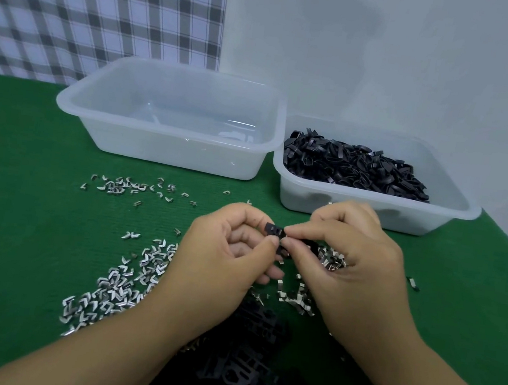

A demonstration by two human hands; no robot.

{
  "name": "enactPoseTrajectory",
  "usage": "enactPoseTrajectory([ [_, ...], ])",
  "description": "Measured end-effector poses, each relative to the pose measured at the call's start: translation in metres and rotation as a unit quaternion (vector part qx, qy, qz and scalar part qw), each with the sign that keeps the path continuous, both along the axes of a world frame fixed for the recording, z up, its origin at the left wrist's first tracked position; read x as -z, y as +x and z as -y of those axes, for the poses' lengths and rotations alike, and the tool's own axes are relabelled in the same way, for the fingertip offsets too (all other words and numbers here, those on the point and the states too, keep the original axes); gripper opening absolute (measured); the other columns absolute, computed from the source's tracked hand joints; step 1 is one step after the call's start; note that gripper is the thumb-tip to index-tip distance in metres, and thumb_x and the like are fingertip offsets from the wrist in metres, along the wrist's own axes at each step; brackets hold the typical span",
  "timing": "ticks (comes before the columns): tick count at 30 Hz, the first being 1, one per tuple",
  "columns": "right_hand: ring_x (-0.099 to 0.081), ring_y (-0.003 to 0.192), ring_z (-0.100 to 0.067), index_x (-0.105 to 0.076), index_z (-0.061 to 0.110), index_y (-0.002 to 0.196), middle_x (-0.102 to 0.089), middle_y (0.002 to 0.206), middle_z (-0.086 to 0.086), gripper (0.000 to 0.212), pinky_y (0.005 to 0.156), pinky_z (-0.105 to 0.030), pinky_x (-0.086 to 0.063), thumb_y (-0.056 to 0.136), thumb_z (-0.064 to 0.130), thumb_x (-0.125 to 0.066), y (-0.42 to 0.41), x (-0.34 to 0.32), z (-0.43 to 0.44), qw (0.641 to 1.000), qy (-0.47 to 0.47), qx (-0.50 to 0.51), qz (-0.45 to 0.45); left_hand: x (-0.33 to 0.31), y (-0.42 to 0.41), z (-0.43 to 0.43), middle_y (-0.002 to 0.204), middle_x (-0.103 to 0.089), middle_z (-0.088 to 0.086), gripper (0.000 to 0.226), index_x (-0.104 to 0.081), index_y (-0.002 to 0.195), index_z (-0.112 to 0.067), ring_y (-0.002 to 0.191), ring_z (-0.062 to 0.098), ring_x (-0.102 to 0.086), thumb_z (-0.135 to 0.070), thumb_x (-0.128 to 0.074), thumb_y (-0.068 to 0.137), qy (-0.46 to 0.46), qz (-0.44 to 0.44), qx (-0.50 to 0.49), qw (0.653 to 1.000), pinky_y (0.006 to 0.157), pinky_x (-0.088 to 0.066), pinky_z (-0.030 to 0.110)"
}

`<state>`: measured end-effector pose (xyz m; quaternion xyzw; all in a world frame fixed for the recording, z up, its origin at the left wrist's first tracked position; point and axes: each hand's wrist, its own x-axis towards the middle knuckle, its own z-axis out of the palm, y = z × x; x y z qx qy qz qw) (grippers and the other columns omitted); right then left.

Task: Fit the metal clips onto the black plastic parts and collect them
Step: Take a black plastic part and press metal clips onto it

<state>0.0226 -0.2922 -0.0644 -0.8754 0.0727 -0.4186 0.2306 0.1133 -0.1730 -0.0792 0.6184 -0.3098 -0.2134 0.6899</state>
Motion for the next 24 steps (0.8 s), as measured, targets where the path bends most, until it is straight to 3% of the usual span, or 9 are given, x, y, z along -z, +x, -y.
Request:
enactPoseTrajectory([
  [9, -0.052, 0.081, -0.004, -0.067, 0.025, 0.075, -0.057, 0.079, 0.014, 0.014, 0.071, -0.008, -0.034, 0.075, 0.013, -0.073, 0.0011, -0.0053, -0.0038, 0.990, 0.121, -0.016, -0.073, -0.0006, -0.0011, 0.0006, 0.068, -0.073, 0.006, 0.024, -0.071, 0.073, -0.018, 0.066, 0.016, -0.073, 0.005, -0.068, 0.080, -0.038, 0.004, -0.055, 0.998, 0.057, -0.055, 0.018],
  [18, -0.051, 0.086, -0.009, -0.066, 0.021, 0.077, -0.056, 0.080, 0.013, 0.006, 0.075, -0.010, -0.035, 0.078, 0.016, -0.068, 0.0036, -0.0085, -0.0074, 0.995, 0.077, -0.018, -0.057, -0.0049, -0.0044, -0.0010, 0.067, -0.073, 0.006, 0.022, -0.071, 0.073, -0.015, 0.063, 0.015, -0.073, 0.005, -0.067, 0.079, -0.052, 0.005, -0.071, 0.996, 0.056, -0.054, 0.016],
  [21, -0.052, 0.083, -0.007, -0.064, 0.024, 0.083, -0.057, 0.081, 0.015, 0.014, 0.073, -0.010, -0.035, 0.078, 0.013, -0.071, 0.0017, -0.0096, -0.0037, 0.995, 0.079, -0.008, -0.055, -0.0059, -0.0033, 0.0000, 0.069, -0.073, 0.007, 0.014, -0.067, 0.079, -0.012, 0.064, 0.015, -0.073, 0.002, -0.066, 0.083, -0.050, 0.004, -0.103, 0.993, 0.056, -0.054, 0.016],
  [24, -0.049, 0.086, -0.006, -0.067, 0.027, 0.081, -0.056, 0.081, 0.016, 0.013, 0.076, -0.009, -0.033, 0.078, 0.014, -0.072, 0.0001, -0.0058, -0.0003, 0.990, 0.050, -0.011, -0.133, -0.0051, 0.0026, -0.0011, 0.069, -0.072, 0.009, 0.010, -0.064, 0.083, -0.011, 0.063, 0.014, -0.072, -0.001, -0.064, 0.085, -0.051, -0.012, -0.154, 0.987, 0.056, -0.054, 0.015],
])
